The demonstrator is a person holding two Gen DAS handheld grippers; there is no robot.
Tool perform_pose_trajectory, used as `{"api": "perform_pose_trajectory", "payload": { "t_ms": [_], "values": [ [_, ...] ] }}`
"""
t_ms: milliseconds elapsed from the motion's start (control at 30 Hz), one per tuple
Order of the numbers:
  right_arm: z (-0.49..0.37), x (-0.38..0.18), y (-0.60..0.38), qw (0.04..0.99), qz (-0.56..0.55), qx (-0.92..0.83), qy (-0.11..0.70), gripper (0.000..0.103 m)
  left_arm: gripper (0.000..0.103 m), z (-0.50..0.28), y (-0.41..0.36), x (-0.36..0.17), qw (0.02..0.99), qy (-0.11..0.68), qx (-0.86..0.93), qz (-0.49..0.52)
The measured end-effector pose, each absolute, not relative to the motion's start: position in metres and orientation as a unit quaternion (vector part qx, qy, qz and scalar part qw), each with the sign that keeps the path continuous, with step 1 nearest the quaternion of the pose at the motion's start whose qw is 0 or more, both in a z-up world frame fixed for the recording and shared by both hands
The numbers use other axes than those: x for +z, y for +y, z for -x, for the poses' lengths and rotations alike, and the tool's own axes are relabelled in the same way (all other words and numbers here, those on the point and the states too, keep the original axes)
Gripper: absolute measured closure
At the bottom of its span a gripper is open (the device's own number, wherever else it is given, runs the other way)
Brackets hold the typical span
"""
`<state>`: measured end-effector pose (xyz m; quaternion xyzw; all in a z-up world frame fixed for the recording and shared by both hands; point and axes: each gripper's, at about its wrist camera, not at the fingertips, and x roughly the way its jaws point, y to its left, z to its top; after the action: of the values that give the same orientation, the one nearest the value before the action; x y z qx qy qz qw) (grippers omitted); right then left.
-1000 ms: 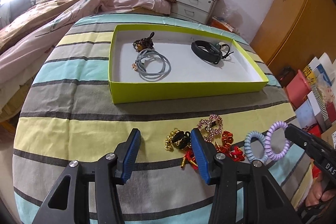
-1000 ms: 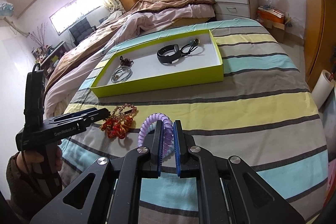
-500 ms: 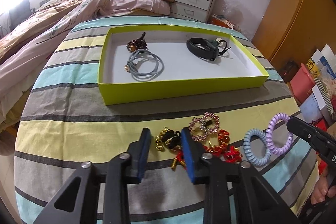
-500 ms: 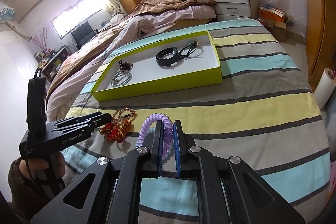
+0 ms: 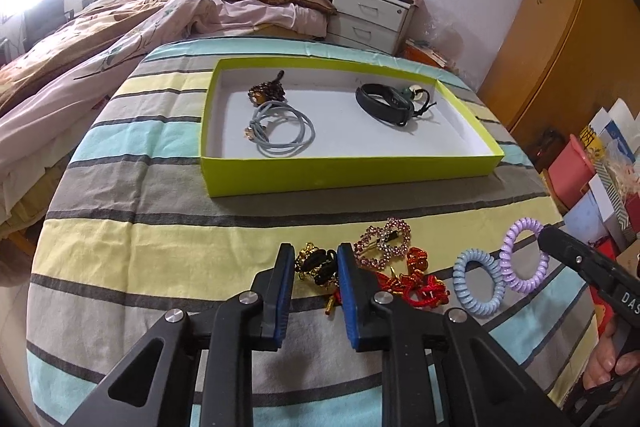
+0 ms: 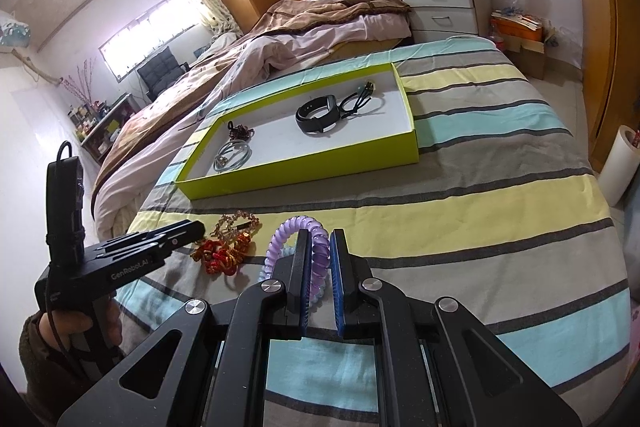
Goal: Organize jewelry
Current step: 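Close the left tool on the gold-and-black brooch while the right tool holds the purple coil, then carry the purple coil with the right tool and brooch with the left tool into the tray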
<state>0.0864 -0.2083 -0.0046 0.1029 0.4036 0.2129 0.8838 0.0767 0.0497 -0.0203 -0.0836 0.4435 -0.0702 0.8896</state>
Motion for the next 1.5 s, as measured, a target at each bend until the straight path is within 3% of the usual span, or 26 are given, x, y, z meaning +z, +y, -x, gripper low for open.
{"api": "perform_pose_trajectory", "payload": {
  "t_ms": [467, 900, 1500],
  "values": [
    [-0.091, 0.011, -0.210, 0.891, -0.101, 0.214, 0.387, 0.093, 0.081, -0.071, 0.058, 0.010, 0.901, 0.417, -0.075, 0.096],
    [-0.138, 0.032, -0.209, 0.902, -0.087, 0.199, 0.372, 0.093, 0.081, -0.124, 0.052, 0.050, 0.912, 0.386, -0.103, 0.092],
    [-0.207, 0.017, -0.206, 0.898, -0.050, 0.170, 0.404, 0.093, 0.081, -0.203, 0.044, 0.024, 0.893, 0.426, -0.107, 0.099]
  ]
}}
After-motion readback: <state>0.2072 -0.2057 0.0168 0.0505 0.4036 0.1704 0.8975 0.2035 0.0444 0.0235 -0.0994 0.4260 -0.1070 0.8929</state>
